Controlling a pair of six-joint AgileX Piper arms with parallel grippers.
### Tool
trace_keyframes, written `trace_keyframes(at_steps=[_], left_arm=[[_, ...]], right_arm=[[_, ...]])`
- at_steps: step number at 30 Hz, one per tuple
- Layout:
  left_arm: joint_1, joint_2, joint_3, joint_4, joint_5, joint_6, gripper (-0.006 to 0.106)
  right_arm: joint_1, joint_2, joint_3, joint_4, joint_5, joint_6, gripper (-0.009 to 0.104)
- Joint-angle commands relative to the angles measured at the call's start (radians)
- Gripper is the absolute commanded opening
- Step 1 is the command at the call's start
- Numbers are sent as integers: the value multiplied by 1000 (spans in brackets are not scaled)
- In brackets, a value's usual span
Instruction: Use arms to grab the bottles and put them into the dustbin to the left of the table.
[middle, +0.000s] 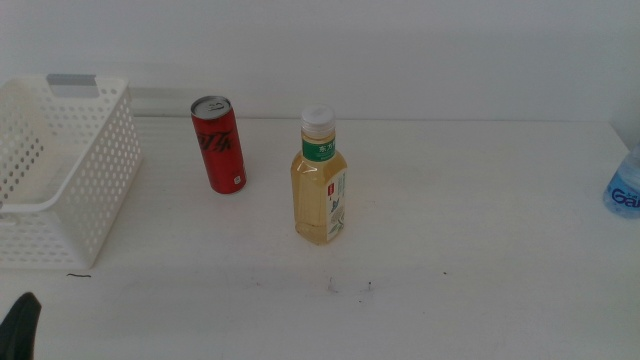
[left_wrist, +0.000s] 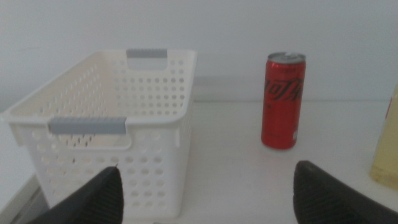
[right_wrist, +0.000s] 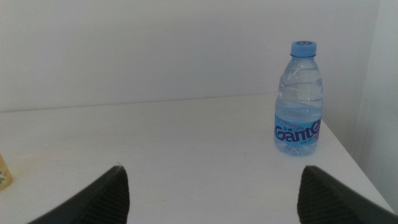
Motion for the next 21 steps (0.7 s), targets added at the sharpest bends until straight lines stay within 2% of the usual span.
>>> trace_keyframes(at_steps=[1,4,9,13,16,21], left_arm=[[-15,25,-1,-2,-62,3,94],[-75,214,-1,-2,-243,3,94],[-206,698,-1,-19,-651,3,94],[-222,1098,-1,-22,-1110,3,94],[-222,1320,-1,-30,-1362,3,94],[-222,1504,-1,-44,-1390,-1,94]], right_arm=[[2,-4,4,-11,-12,-7,92],[2,-4,4,-11,-12,-7,92],[2,-4,4,-11,-12,-7,92],[2,-4,4,-11,-12,-7,92],[2,-4,4,-11,-12,-7,92],[2,-4,4,-11,-12,-7,92]])
